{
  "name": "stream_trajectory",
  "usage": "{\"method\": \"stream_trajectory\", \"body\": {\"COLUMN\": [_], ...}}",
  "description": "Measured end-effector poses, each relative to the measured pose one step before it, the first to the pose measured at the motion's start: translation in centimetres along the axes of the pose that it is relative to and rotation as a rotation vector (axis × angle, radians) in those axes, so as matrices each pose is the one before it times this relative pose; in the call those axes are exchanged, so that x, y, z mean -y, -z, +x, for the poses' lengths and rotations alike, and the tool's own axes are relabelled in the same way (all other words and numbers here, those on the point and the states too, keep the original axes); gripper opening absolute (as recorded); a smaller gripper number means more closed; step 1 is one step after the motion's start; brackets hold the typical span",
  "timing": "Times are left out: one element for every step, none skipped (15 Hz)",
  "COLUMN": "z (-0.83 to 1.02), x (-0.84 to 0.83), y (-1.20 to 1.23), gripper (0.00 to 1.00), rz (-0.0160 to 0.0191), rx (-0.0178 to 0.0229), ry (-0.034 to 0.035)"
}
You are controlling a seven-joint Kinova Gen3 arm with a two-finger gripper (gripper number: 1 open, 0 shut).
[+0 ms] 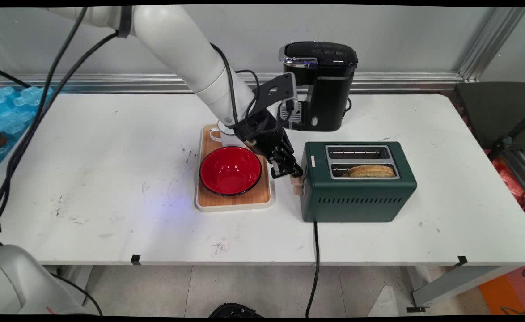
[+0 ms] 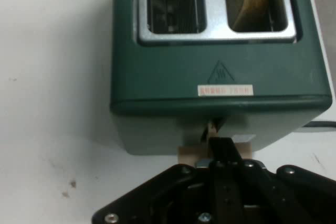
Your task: Press the toaster switch
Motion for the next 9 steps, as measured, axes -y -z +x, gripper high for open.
{"method": "stream_trajectory", "body": {"z": [-0.18,-0.15,-0.165,-0.171,-0.127,-0.135,-0.109,-0.075,-0.091], "x": [-0.032,-0.027,-0.031,-0.033,-0.021,-0.019,-0.006,0.015,0.047], "y": [-0.179,-0.14,-0.145,-0.141,-0.097,-0.106,-0.088,-0.043,0.006], "gripper": [0.0,0.0,0.0,0.0,0.0,0.0,0.0,0.0,0.0], "rz": [-0.00136,-0.00128,-0.00128,-0.0013,-0.00081,-0.00095,-0.00073,0.00011,0.00103], "rx": [0.00254,0.00231,0.0025,0.00267,0.00183,0.00215,0.00189,0.00187,0.00151], "ry": [0.0009,0.00063,0.00057,0.00048,0.00042,0.00052,0.00004,0.00027,0.00047]}}
